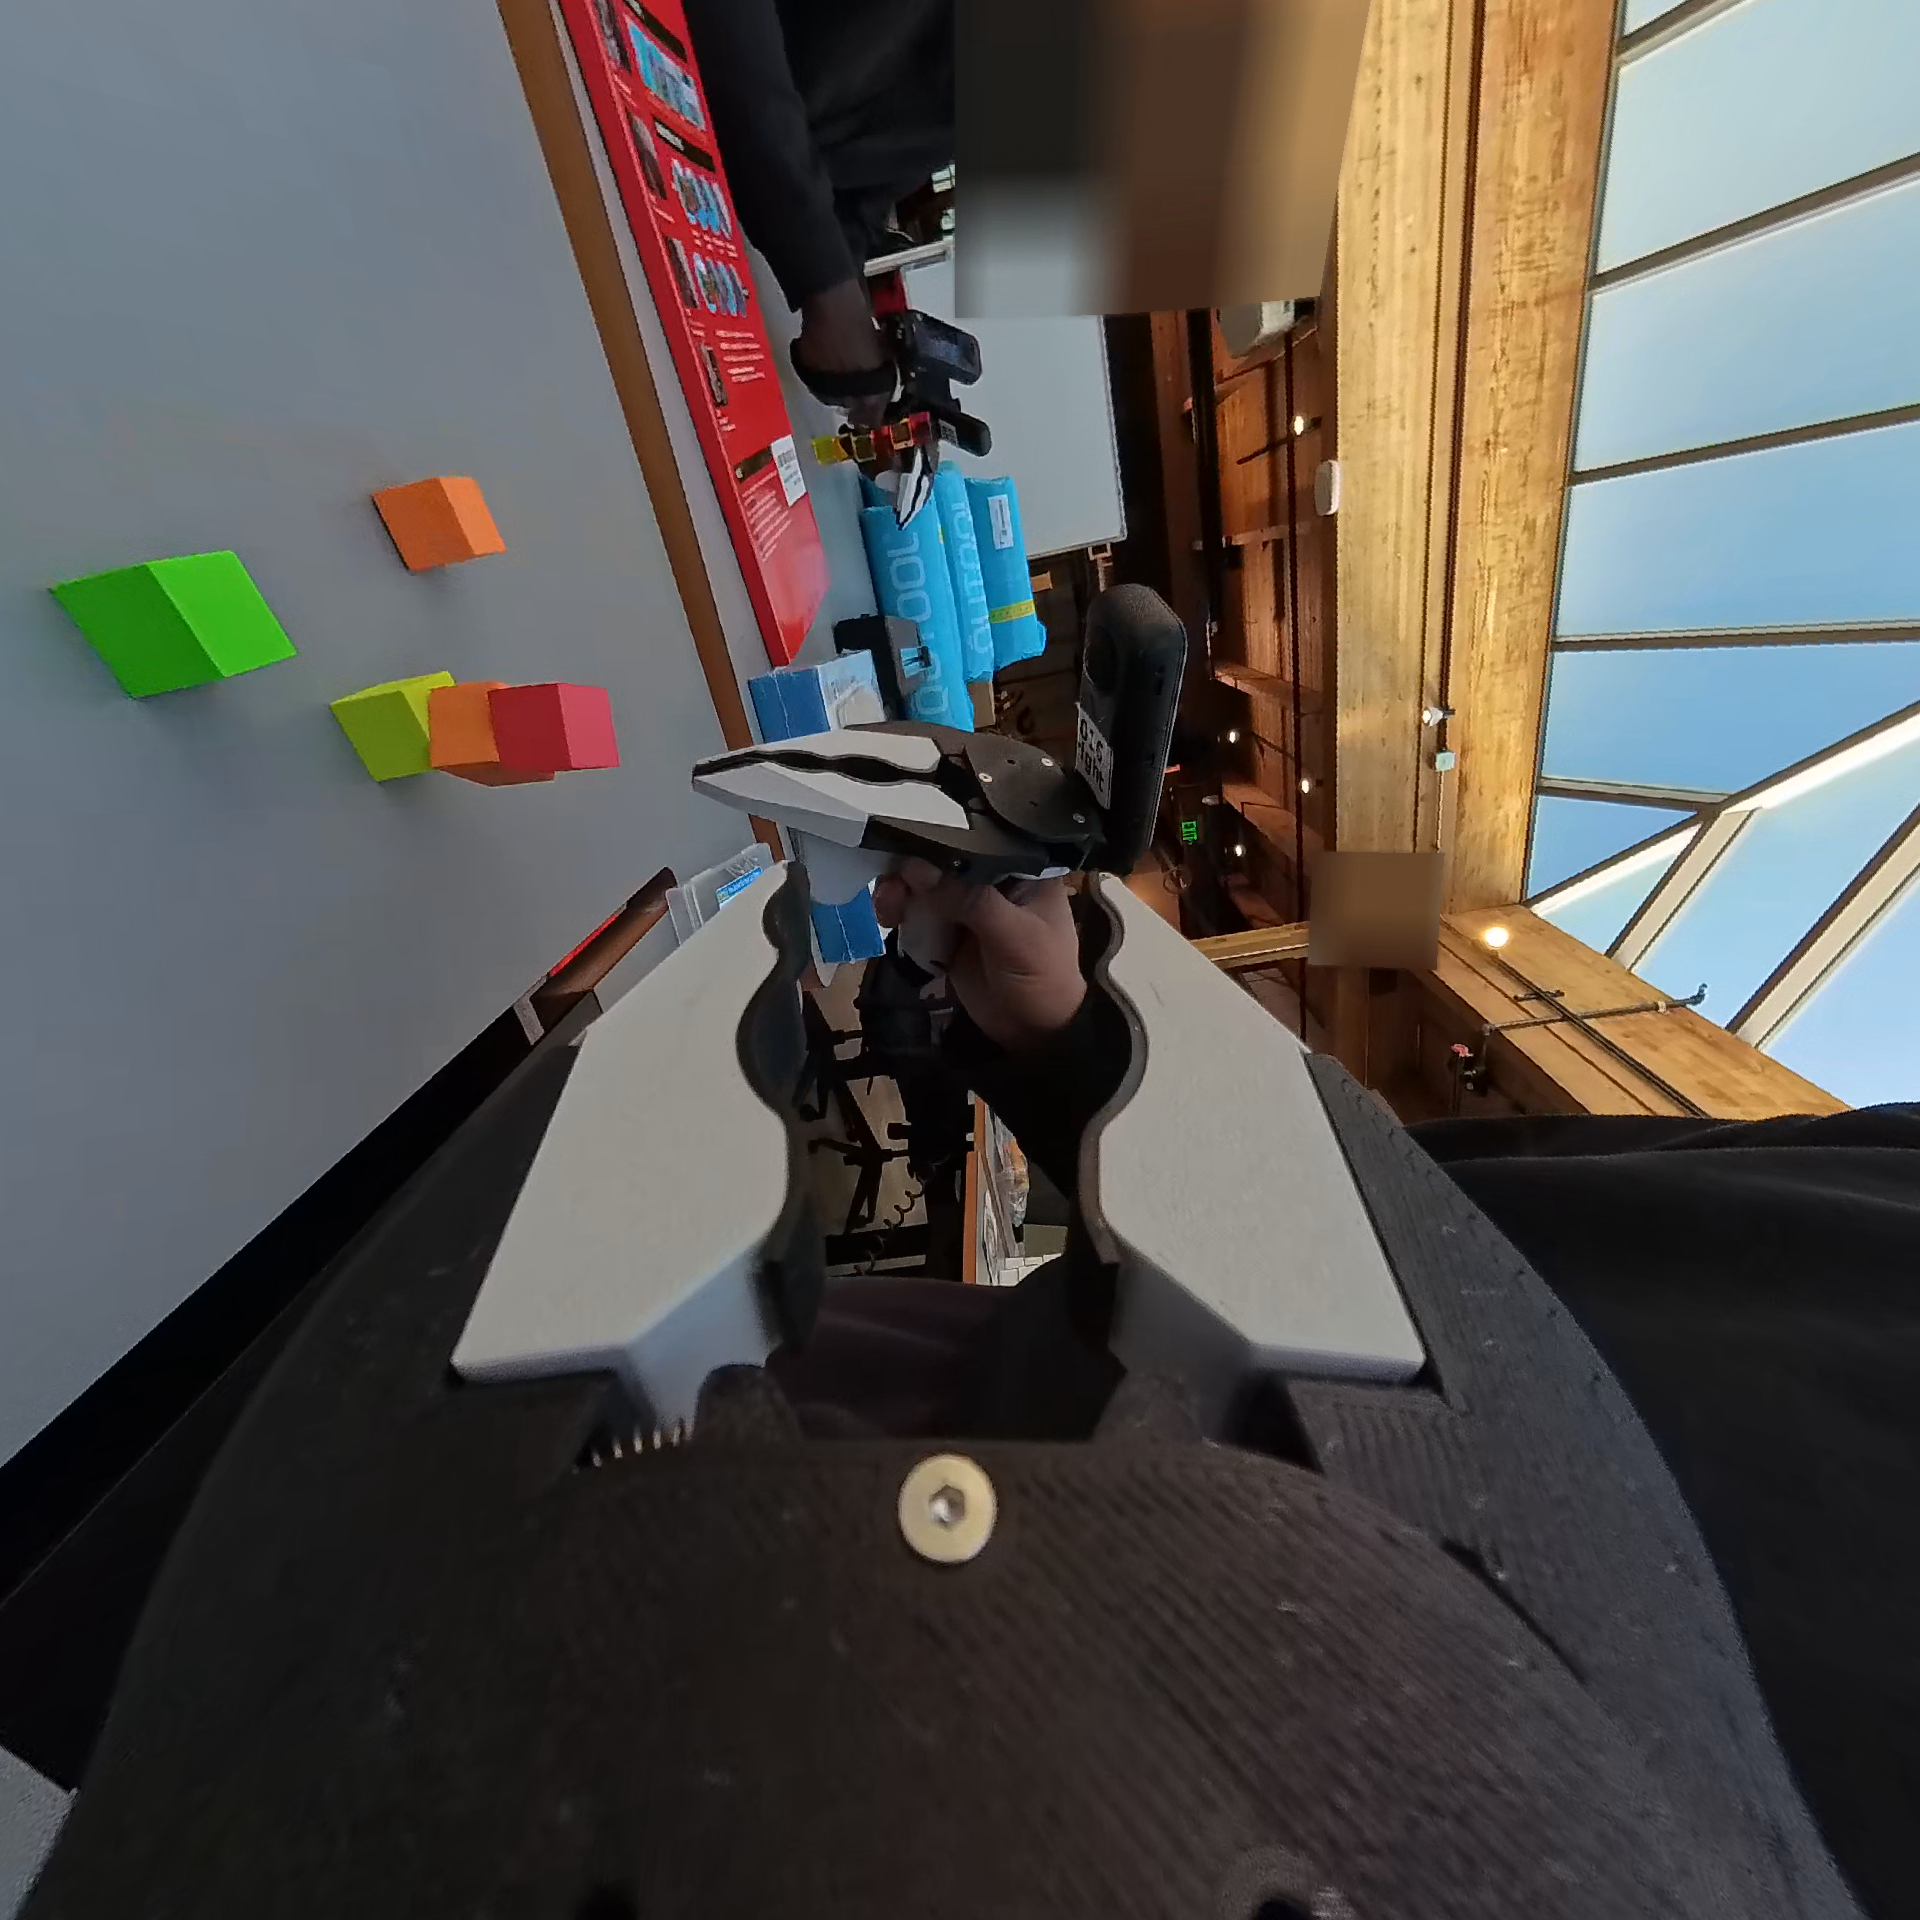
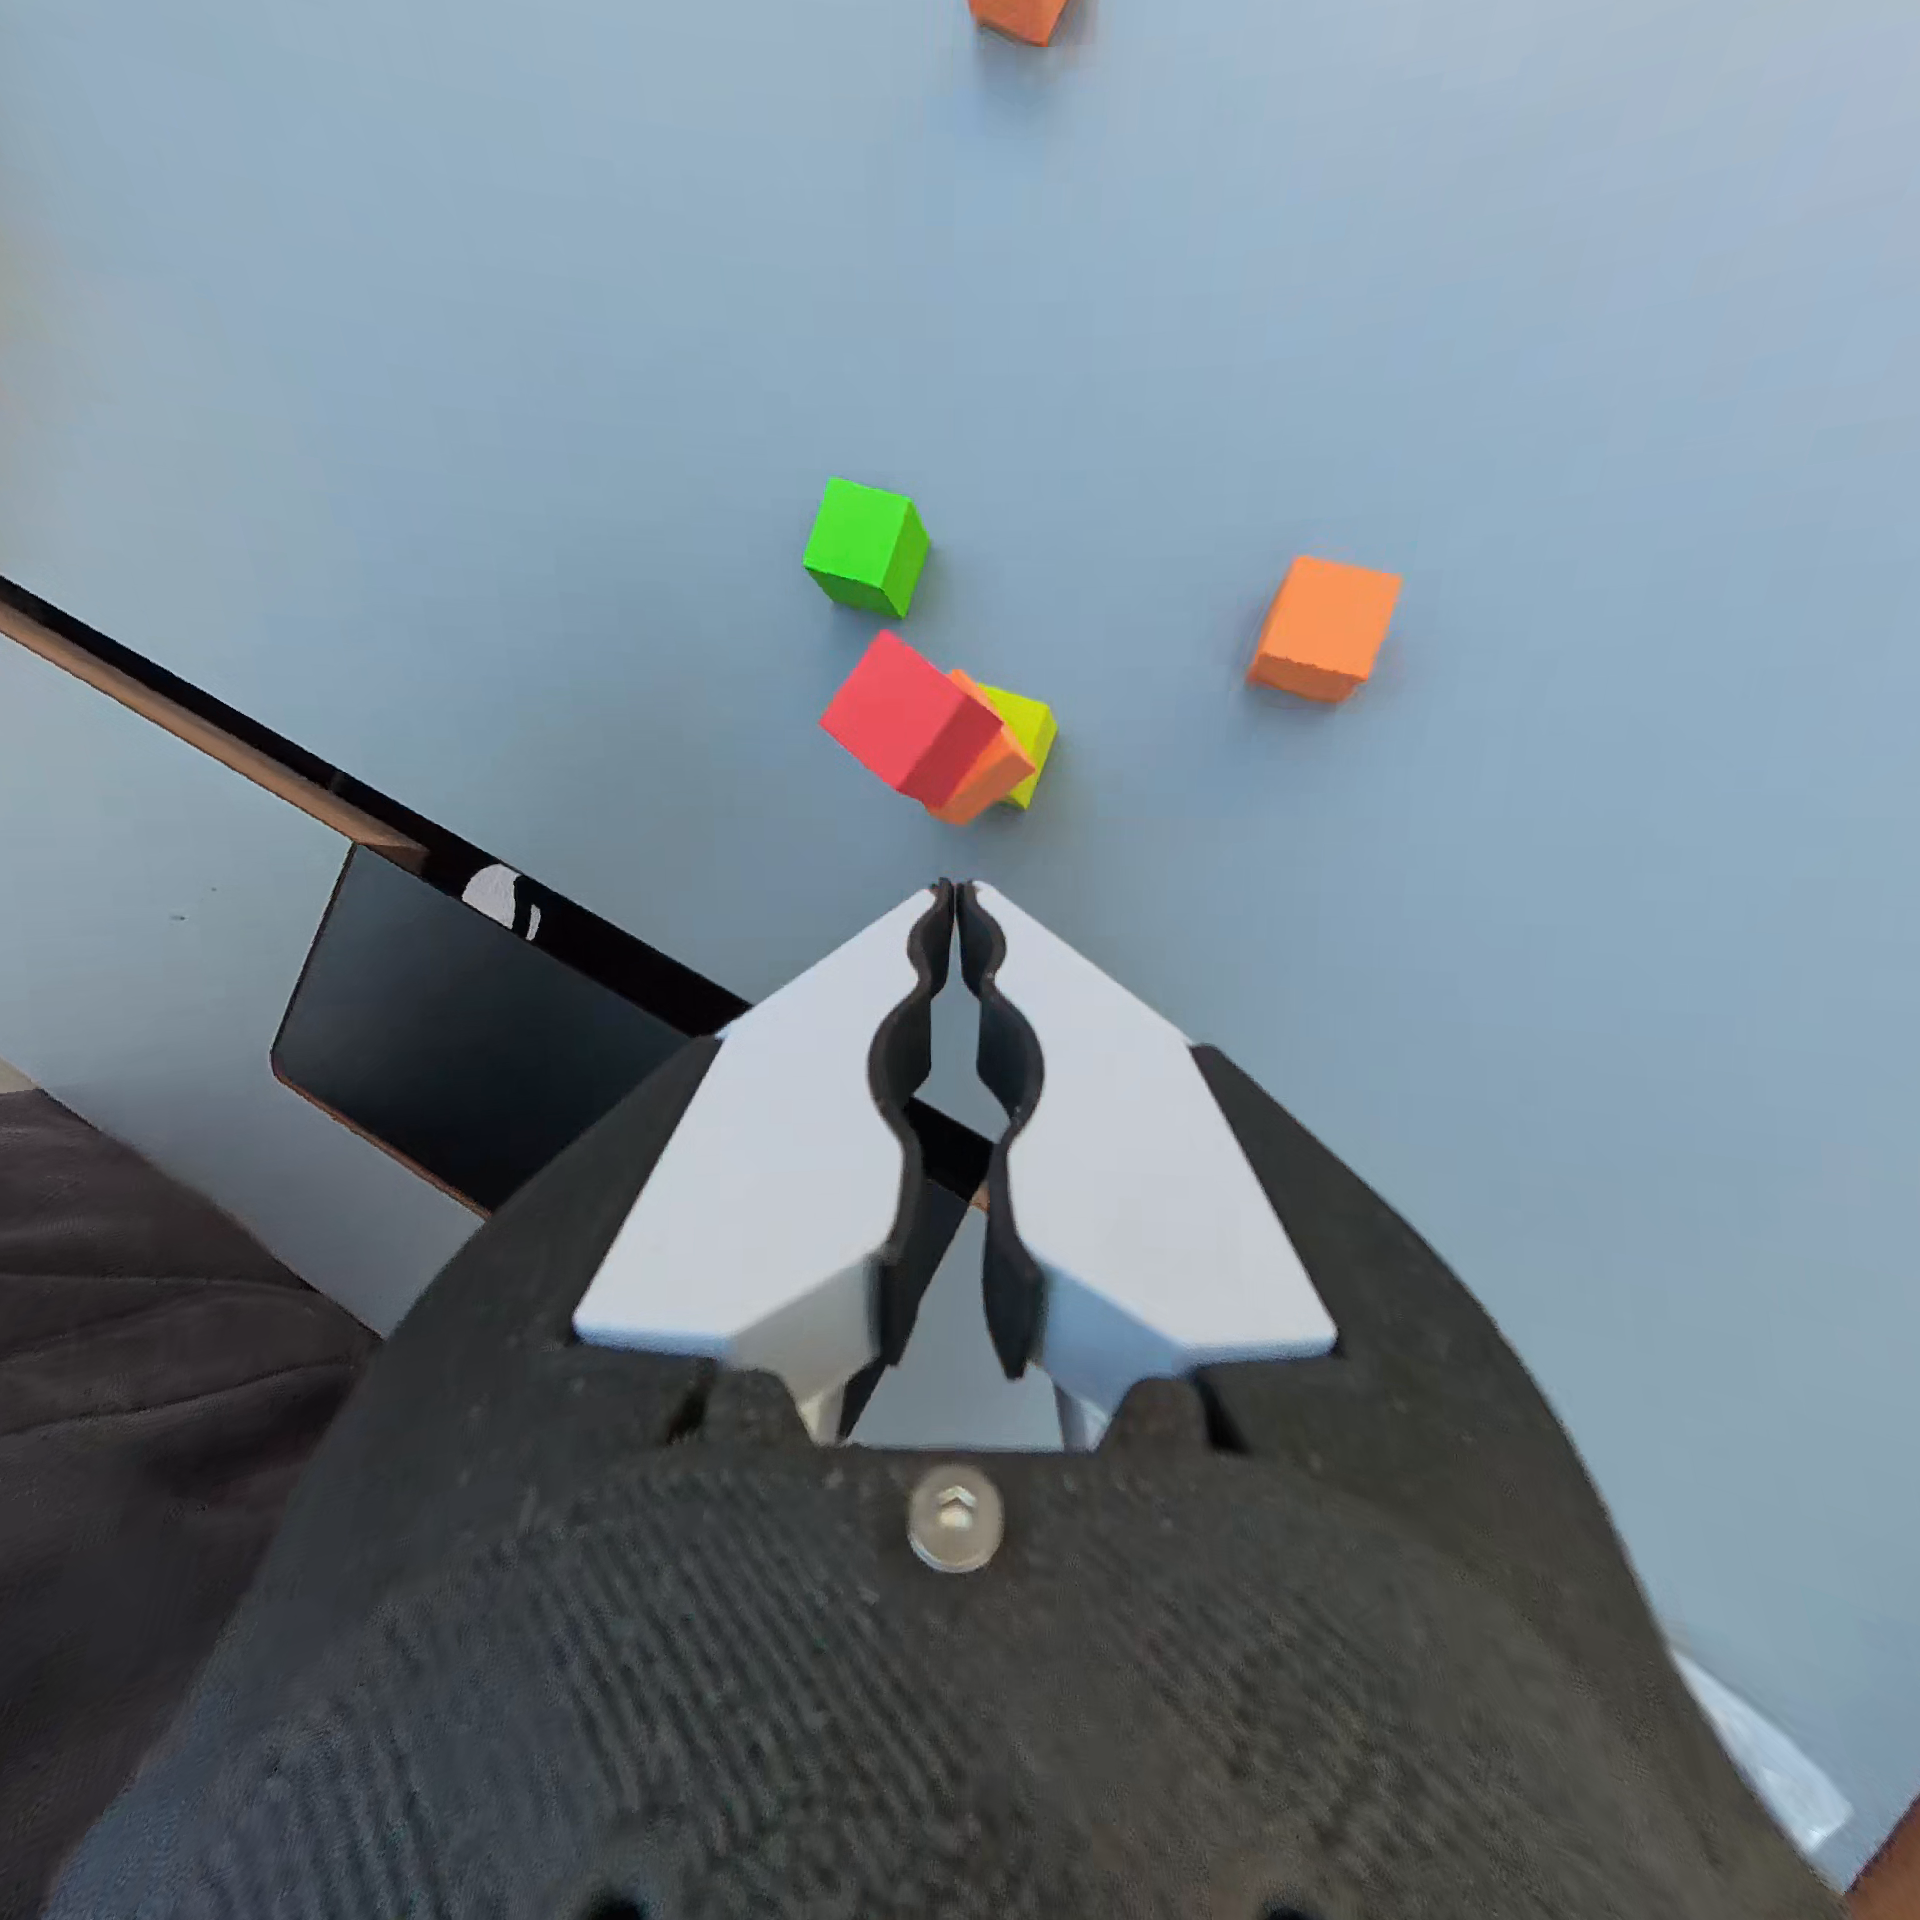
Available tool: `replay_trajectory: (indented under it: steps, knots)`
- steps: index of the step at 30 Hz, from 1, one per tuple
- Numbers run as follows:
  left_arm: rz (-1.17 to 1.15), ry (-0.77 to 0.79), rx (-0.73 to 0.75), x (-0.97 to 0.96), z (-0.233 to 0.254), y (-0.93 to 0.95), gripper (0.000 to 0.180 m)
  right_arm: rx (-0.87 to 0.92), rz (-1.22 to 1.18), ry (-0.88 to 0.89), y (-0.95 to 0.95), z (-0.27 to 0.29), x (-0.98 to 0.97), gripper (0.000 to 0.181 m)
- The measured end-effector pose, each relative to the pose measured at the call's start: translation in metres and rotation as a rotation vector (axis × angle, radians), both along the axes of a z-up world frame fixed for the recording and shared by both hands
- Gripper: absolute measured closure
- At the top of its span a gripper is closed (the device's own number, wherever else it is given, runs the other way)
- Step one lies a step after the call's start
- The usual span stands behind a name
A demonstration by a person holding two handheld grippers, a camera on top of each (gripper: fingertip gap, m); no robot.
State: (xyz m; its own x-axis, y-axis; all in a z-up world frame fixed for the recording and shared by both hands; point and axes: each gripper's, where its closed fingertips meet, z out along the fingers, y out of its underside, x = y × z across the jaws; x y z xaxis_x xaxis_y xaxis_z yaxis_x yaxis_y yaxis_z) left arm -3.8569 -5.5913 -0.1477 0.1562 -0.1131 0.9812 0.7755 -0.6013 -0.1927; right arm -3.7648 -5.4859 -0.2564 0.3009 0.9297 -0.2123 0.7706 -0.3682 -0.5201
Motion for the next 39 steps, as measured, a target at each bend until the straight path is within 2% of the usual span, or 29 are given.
replay_trajectory:
  steps: [7,13,20,24,27,29,35,39]
  knots:
    - [-0.013,-0.008,0.003,-0.002,0.0,-0.002,0.13,-0.064,-0.075,0.018,-0.01,-0.005,0.02,0.181]
    - [-0.035,0.006,0.006,0.001,0.002,-0.003,0.13,-0.043,-0.067,0.04,-0.015,-0.001,0.012,0.179]
    - [-0.026,0.002,0.008,-0.001,0.003,-0.007,0.13,-0.077,0.091,-0.029,-0.039,-0.028,-0.006,0.181]
    - [-0.027,0.006,0.017,0.001,0.006,-0.01,0.13,0.017,0.173,-0.062,-0.035,-0.043,-0.029,0.181]
    - [-0.024,0.006,0.022,0.002,0.009,-0.012,0.13,0.21,0.04,-0.129,0.01,-0.048,-0.031,0.181]
    - [-0.021,0.008,0.025,0.002,0.01,-0.016,0.13,0.272,-0.035,-0.139,0.03,-0.04,-0.026,0.181]
    - [0.004,-0.009,0.018,-0.003,0.006,-0.028,0.13,0.252,-0.105,-0.086,0.035,-0.019,0.0,0.181]
    - [0.004,-0.011,0.02,-0.005,0.005,-0.033,0.13,0.15,-0.207,-0.034,0.022,-0.014,0.024,0.181]
